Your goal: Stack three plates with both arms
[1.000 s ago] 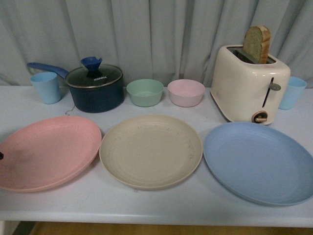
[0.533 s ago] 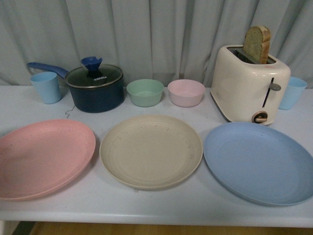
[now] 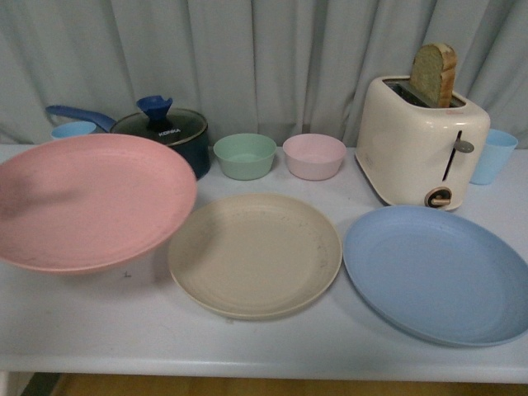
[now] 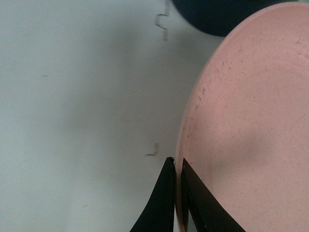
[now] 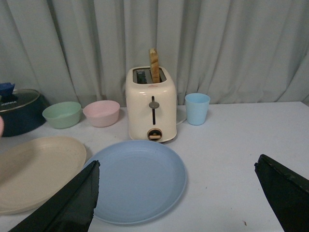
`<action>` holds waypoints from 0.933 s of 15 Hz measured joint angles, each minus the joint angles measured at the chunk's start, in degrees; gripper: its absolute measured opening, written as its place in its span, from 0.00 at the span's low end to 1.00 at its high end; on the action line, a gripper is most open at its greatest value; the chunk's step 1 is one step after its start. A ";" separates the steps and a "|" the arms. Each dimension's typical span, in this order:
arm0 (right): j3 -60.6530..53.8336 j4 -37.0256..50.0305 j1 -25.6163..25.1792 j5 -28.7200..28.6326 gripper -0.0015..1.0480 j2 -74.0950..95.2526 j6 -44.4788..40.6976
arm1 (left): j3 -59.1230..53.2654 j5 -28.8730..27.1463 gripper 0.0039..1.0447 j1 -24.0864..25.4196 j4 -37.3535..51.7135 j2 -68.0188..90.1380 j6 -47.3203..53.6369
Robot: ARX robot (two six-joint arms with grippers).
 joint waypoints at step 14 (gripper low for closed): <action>0.00 0.00 0.00 0.00 0.94 0.00 0.00 | 5.46 -10.38 0.19 -21.79 6.10 14.53 -11.13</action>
